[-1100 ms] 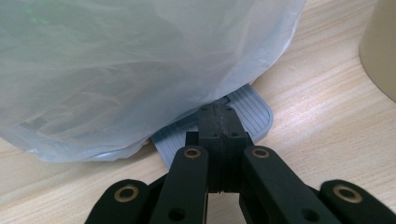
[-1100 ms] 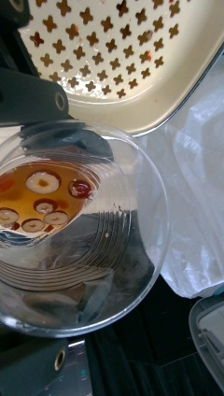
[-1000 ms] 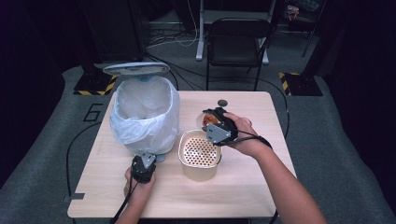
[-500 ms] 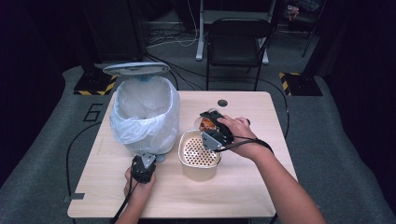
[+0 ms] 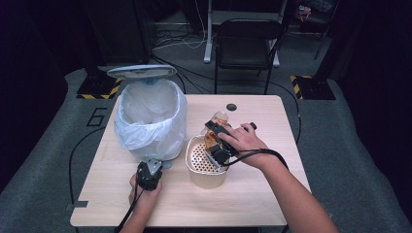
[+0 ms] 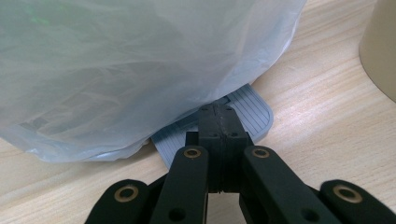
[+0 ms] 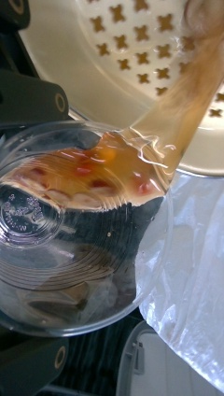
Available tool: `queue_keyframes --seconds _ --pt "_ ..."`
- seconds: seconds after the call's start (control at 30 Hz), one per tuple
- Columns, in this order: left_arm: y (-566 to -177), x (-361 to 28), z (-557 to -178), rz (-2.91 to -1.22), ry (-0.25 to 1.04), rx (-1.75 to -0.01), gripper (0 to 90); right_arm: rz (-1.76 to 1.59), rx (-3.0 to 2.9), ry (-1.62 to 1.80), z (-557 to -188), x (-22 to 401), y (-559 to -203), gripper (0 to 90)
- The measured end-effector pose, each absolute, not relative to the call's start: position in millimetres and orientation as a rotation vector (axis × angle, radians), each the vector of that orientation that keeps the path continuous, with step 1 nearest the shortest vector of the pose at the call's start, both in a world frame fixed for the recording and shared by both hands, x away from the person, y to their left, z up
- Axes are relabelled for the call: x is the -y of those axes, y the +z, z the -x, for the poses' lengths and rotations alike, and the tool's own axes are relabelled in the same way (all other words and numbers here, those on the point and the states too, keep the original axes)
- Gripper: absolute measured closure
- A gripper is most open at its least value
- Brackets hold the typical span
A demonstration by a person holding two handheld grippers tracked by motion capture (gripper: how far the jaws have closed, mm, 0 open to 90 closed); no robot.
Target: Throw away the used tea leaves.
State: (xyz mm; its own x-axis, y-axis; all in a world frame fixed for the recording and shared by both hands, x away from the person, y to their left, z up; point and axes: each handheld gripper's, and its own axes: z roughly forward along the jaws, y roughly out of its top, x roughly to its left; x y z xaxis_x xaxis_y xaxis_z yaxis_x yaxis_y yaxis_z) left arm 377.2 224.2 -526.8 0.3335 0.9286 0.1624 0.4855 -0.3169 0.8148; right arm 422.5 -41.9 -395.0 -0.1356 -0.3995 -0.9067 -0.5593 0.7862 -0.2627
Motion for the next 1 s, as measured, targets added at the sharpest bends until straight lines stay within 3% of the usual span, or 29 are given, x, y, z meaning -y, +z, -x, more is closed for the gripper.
queue_keyframes --seconds 0.43,1.0 --pt "-527.8 -223.7 -377.5 -1.923 0.863 -1.236 90.0 0.971 -1.459 -0.081 -405.5 37.8 -404.9 38.1" --pt "-527.4 -223.8 -377.3 -1.929 0.863 -1.237 90.0 0.901 -1.484 0.002 -403.7 40.7 -416.9 38.0"
